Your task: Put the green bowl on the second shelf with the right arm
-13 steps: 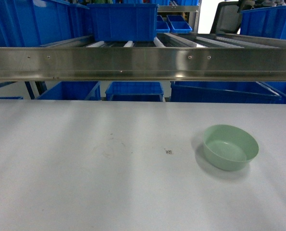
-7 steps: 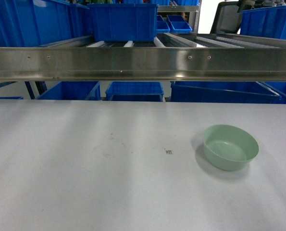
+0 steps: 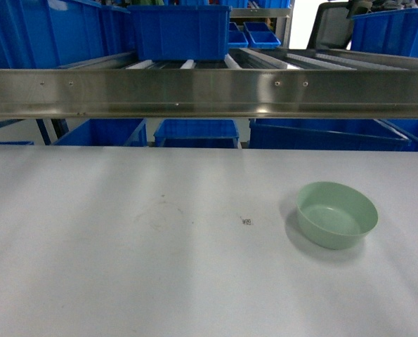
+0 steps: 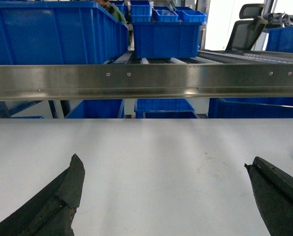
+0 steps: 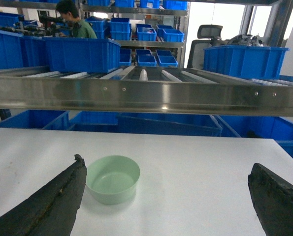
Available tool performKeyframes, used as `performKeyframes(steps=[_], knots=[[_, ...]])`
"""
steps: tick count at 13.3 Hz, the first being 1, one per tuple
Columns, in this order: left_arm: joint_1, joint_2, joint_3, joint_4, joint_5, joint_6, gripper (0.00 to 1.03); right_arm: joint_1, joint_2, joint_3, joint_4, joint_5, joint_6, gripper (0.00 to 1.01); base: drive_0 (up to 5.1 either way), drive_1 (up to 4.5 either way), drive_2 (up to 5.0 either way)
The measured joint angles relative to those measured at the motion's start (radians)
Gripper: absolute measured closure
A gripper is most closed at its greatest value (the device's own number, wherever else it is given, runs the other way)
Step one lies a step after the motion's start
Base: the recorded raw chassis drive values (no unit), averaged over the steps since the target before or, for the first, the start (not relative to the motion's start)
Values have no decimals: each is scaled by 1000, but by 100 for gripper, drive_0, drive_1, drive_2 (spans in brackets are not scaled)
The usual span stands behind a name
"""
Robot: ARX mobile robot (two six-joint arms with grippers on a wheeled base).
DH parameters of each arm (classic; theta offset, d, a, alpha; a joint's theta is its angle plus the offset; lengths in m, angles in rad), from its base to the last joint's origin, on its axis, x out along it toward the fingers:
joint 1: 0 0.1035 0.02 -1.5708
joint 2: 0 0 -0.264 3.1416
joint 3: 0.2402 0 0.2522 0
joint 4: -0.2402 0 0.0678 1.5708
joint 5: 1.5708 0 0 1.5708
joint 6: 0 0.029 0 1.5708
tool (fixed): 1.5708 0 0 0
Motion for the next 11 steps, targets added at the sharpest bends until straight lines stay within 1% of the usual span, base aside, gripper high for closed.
performKeyframes(steps=[2, 3, 4, 5, 6, 7, 8, 9, 10, 11], knots=[[0, 0, 0, 0, 0, 0, 5, 24, 135, 0, 138, 8, -25, 3, 0, 0, 0], [0, 0, 0, 1, 0, 0, 5, 45, 243, 1, 237, 11, -42, 3, 0, 0, 0], [0, 0, 0, 0, 0, 0, 5, 47, 374, 4, 338, 9, -50, 3, 0, 0, 0], [0, 0, 0, 0, 0, 0, 5, 58, 510, 21, 415, 10, -61, 3, 0, 0, 0], [0, 0, 0, 0, 0, 0, 5, 69, 669, 83, 488, -9, -74, 3, 0, 0, 0], [0, 0, 0, 0, 0, 0, 5, 79, 796, 160, 527, -22, -79, 3, 0, 0, 0], [0, 0, 0, 0, 0, 0, 5, 85, 917, 245, 530, -44, -83, 3, 0, 0, 0], [0, 0, 0, 1, 0, 0, 5, 95, 1043, 335, 474, -71, -91, 3, 0, 0, 0], [0, 0, 0, 0, 0, 0, 5, 98, 1139, 393, 459, -79, -100, 3, 0, 0, 0], [0, 0, 0, 0, 0, 0, 5, 93, 1250, 475, 398, -98, -111, 3, 0, 0, 0]])
